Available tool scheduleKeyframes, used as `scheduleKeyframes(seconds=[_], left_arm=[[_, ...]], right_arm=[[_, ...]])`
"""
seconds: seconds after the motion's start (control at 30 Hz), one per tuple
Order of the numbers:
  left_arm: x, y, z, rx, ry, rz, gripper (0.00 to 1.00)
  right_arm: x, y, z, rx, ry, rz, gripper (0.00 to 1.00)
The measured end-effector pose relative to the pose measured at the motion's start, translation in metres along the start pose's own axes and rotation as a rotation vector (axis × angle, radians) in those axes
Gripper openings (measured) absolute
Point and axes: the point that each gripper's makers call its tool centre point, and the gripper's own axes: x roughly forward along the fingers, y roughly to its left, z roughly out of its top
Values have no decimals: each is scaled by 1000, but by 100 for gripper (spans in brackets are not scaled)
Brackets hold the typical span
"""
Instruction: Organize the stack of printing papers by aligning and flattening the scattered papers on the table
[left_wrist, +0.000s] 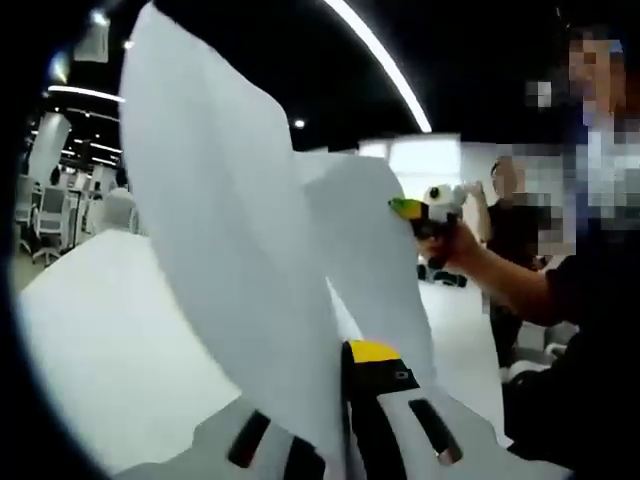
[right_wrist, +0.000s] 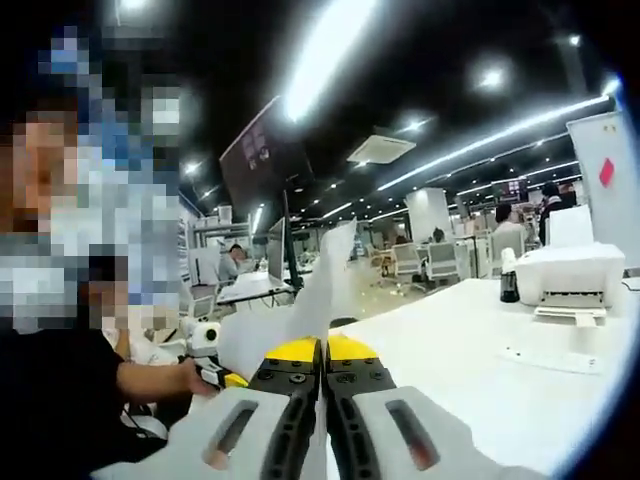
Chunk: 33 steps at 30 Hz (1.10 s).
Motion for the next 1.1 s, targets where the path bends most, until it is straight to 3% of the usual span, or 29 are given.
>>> scheduleKeyframes(seconds=[0.07, 0.37, 1.1], left_arm=[[0, -3, 2, -35, -9, -12, 6], [0, -10, 6, -44, -28, -39, 6], [-5, 1, 10, -82, -67, -55, 8]], right_arm=[[2, -1, -1, 4, 3, 3, 0], [12, -1, -9, 32, -1, 24, 0], [38, 2, -22, 69, 15, 48, 0]])
